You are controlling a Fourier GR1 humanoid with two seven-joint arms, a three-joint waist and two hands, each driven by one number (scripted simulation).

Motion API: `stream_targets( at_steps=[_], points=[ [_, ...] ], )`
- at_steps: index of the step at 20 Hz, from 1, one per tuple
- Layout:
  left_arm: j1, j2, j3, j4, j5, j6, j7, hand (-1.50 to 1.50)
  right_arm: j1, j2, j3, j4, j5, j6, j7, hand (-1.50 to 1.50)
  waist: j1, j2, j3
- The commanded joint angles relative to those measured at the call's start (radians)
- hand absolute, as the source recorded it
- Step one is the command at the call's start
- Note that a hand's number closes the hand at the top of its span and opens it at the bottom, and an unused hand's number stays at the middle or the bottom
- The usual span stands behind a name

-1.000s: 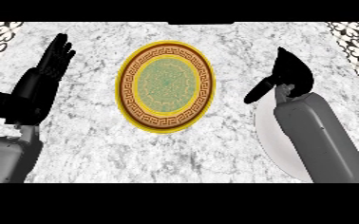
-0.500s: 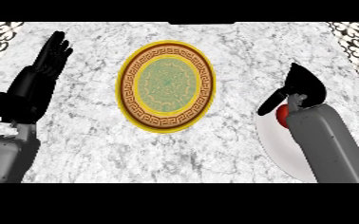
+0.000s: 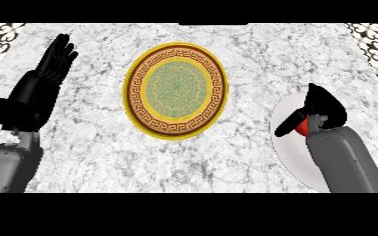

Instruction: Pick the tomato from the plate and place it in the plate

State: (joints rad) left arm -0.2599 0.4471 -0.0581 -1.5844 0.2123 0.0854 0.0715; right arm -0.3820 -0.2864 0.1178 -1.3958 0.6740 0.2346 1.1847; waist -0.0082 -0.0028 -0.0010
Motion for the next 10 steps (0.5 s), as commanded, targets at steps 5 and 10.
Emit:
stream_targets(
  at_steps=[5, 10],
  points=[
    [-0.034, -0.034, -0.02, -0.006, -0.028, 0.009, 0.037, 0.0, 0.028, 0.042, -0.018, 0.074, 0.052, 0.061, 0.167, -1.5, 0.007, 0.002, 0.001],
    [-0.014, -0.019, 0.024, -0.012, -0.016, -0.036, 0.044, 0.0, 0.033, 0.018, 0.017, 0.047, 0.208, -0.071, 0.007, 1.5, 0.012, 0.002, 0.001]
  ],
)
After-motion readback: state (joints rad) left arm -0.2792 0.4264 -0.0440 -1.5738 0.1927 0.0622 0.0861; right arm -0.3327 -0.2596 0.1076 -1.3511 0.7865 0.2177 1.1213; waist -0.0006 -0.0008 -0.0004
